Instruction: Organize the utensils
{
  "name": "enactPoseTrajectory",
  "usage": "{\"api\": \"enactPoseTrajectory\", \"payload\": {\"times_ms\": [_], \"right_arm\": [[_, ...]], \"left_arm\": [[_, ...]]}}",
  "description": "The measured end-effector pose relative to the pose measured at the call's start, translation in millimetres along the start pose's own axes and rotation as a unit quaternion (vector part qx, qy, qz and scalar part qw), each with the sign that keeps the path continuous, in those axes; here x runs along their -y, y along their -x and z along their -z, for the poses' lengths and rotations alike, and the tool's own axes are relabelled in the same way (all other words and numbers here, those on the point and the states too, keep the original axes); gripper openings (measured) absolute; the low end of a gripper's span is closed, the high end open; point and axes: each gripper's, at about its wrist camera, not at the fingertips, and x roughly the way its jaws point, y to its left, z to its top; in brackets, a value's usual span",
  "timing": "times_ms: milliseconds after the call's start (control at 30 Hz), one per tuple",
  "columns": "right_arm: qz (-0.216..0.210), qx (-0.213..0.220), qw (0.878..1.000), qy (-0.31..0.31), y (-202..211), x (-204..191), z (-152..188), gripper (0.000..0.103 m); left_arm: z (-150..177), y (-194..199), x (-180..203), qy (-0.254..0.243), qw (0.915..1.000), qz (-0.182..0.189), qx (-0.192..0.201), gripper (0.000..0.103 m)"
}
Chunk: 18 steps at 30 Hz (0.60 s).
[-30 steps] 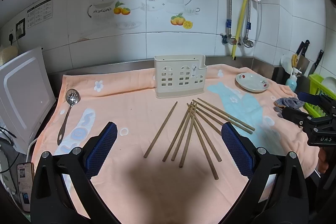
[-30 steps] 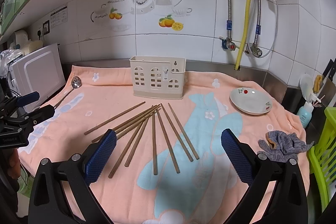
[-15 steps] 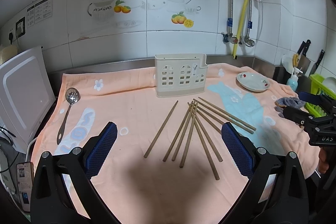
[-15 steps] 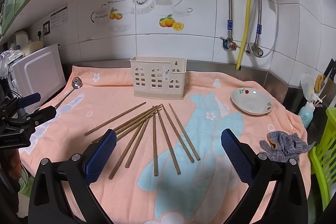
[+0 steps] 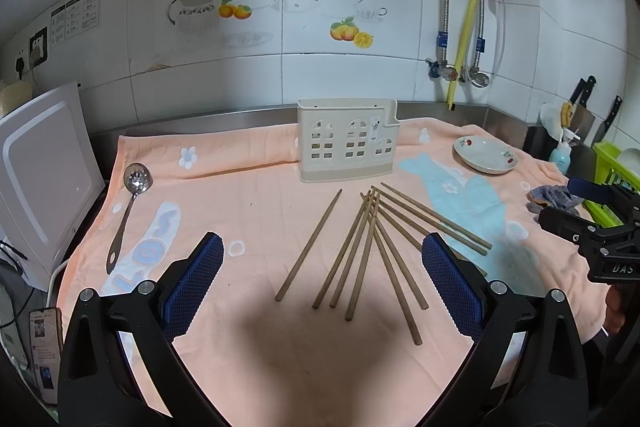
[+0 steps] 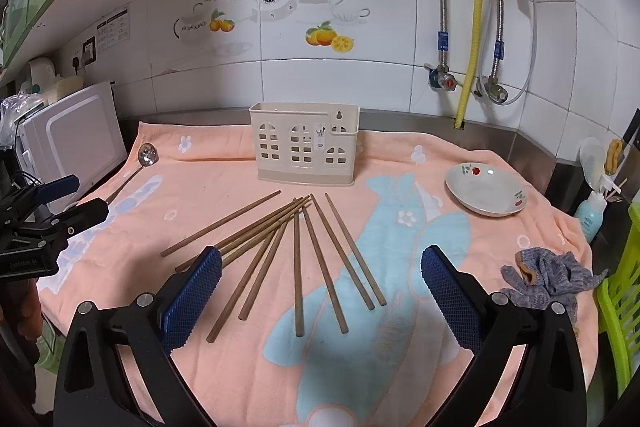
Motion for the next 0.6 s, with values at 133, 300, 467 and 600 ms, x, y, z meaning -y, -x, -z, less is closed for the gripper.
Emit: {"api": "enactPoseTrajectory", "payload": {"times_ms": [133,300,467,600], "right_arm": [[-0.003,-0.005,1.0,0.001,-4.6,0.7,0.6,0.097],[-0.006,-0.014,1.0,0.001,-12.7,2.5,2.4,0.097],[-0.009,-0.022,1.0,0.004,-20.3,2.8,2.4,0.097],[-0.011,-0.026,1.0,0.007,-26.5,3.4,1.7,0.097]], "left_arm": [[0.5,-4.6,-1.3,0.002,1.0,-0.002,-0.005,0.098],[2.3,-11.1,-2.6,0.004,0.9999,-0.004,-0.013,0.098],[3.2,-18.7,-5.2,0.006,0.9997,-0.003,-0.022,0.098],[4.2,-25.3,-8.3,0.008,0.9995,-0.004,-0.031,0.098]]}}
